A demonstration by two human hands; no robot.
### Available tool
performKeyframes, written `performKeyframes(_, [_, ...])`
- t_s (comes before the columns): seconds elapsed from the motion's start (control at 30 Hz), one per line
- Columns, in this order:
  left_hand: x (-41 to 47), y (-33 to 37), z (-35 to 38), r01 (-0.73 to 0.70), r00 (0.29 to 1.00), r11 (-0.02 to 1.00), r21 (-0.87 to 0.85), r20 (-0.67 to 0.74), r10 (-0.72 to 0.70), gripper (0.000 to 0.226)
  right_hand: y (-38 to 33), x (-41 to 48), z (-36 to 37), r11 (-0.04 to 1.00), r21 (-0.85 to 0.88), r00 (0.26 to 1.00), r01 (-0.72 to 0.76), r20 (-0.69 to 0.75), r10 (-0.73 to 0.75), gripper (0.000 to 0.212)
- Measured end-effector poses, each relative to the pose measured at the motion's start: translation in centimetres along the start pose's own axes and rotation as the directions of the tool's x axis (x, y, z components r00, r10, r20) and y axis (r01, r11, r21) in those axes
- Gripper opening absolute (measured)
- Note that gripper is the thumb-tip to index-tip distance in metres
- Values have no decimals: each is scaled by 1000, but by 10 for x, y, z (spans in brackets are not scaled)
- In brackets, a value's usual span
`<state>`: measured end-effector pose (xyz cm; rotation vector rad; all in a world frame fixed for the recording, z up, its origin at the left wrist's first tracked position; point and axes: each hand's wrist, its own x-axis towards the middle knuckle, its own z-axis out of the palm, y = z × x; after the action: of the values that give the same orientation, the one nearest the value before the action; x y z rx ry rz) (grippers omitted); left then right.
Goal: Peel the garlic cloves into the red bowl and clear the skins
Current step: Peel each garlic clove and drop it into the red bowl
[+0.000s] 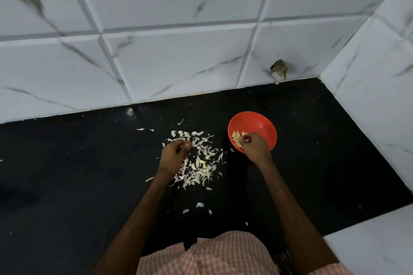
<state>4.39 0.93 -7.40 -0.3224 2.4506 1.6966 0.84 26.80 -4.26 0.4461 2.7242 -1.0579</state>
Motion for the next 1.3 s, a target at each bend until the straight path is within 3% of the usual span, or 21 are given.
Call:
performKeyframes(0.07, [1, -2, 0, 43, 999, 998, -49, 31, -42, 19, -8, -9, 7, 982, 180, 997, -64, 63, 53, 22])
performKeyframes(0.13, [-1, -1, -1, 62, 998, 991, -115, 40, -57, 24, -17, -19, 12, 891, 413, 967, -188, 239, 93, 20])
performKeyframes(0.23, [-1, -2, -2, -4, 998, 1000, -7, -58, 3, 12, -30, -38, 16, 767, 605, 933, -213, 358, -24, 35])
performKeyframes(0.33, [-1, 3, -5, -52, 995, 962, 269, -67, 73, 21, -42, -54, 21, 736, 665, 942, -127, 312, -119, 29])
performKeyframes(0.43, [2, 6, -5, -100, 989, 807, 582, -33, 146, 40, -50, -63, 23, 744, 665, 939, -58, 290, -186, 28])
performKeyframes(0.5, [2, 10, -4, -146, 984, 775, 614, 7, 180, 25, -54, -65, 22, 747, 664, 934, -31, 285, -215, 26])
performKeyframes(0.6, [-4, 18, -2, -150, 983, 764, 628, 12, 183, 26, -57, -68, 22, 720, 694, 938, 4, 248, -244, 20])
performKeyframes(0.7, [-9, 21, -4, -72, 988, 818, 571, -73, 138, 43, -58, -70, 22, 717, 696, 945, 37, 208, -252, 15])
performKeyframes(0.77, [-14, 27, -5, -116, 985, 886, 449, -62, 161, 18, -59, -71, 23, 729, 680, 948, 74, 179, -263, 14])
performKeyframes(0.83, [-20, 37, -7, -190, 979, 934, 304, -9, 202, 21, -60, -72, 24, 728, 679, 951, 97, 153, -269, 13])
performKeyframes(0.9, [-25, 48, -6, -250, 968, 945, 212, 55, 243, 14, -62, -73, 25, 731, 672, 955, 120, 123, -270, 13])
performKeyframes(1.0, [-34, 58, -4, -317, 947, 935, 161, 97, 305, 25, -65, -75, 25, 732, 660, 956, 169, 70, -284, 9])
performKeyframes(1.3, [-45, 69, -10, -296, 941, 953, 67, 195, 278, 26, -70, -83, 19, 766, 568, 901, 301, 94, -423, 2])
